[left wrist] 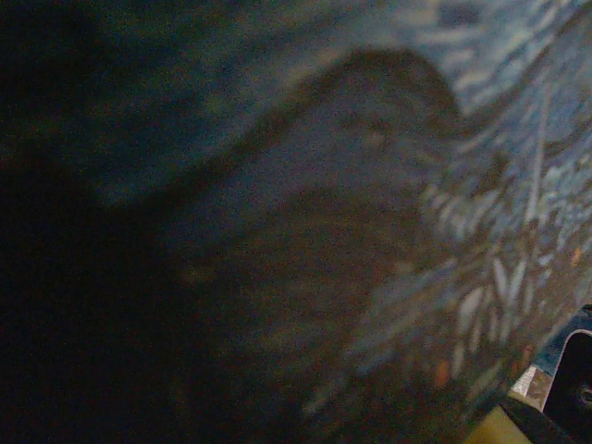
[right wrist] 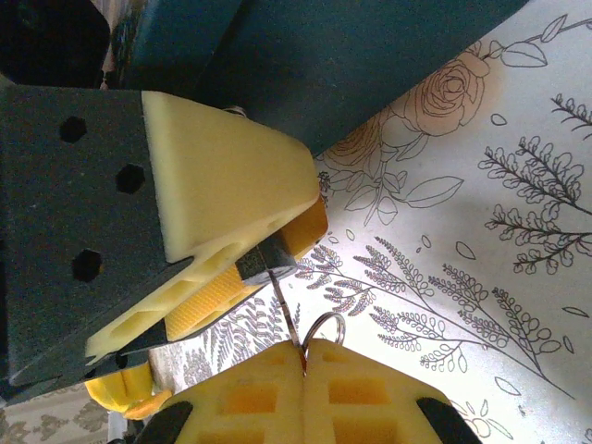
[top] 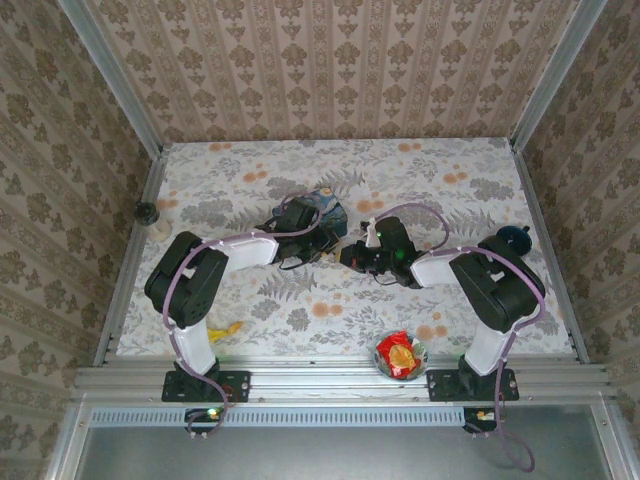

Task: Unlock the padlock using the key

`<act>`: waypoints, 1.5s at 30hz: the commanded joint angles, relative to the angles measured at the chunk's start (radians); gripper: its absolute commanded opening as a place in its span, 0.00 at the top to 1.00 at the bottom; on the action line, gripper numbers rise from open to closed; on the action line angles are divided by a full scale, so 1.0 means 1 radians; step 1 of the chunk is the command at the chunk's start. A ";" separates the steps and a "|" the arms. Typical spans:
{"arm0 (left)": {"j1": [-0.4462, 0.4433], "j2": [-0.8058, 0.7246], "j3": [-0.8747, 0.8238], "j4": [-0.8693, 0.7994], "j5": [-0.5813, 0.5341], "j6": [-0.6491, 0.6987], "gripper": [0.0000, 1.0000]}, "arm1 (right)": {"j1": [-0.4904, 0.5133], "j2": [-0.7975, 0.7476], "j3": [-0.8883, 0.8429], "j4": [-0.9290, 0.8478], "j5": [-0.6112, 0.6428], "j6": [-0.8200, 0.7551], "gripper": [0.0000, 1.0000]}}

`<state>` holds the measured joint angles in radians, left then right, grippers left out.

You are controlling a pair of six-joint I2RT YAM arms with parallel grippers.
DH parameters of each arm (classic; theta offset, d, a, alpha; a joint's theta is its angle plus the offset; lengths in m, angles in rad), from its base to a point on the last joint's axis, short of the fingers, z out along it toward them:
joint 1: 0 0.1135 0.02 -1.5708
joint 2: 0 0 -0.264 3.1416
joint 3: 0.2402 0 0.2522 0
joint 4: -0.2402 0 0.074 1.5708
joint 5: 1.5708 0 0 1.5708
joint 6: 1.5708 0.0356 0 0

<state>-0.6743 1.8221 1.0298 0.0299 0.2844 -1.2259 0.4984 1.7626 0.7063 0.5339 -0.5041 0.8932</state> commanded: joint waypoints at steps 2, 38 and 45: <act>-0.039 0.014 -0.023 -0.038 0.125 -0.055 0.96 | 0.008 -0.035 0.067 0.100 0.034 0.052 1.00; -0.060 0.005 -0.001 -0.067 0.137 -0.014 1.00 | -0.076 0.113 0.148 0.412 -0.149 0.281 1.00; -0.064 -0.020 -0.005 -0.094 0.126 -0.003 1.00 | -0.091 0.041 0.145 0.217 -0.113 0.142 1.00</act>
<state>-0.6655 1.8221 1.0348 0.0525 0.2195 -1.2381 0.4202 1.8843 0.7826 0.6312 -0.6903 1.0962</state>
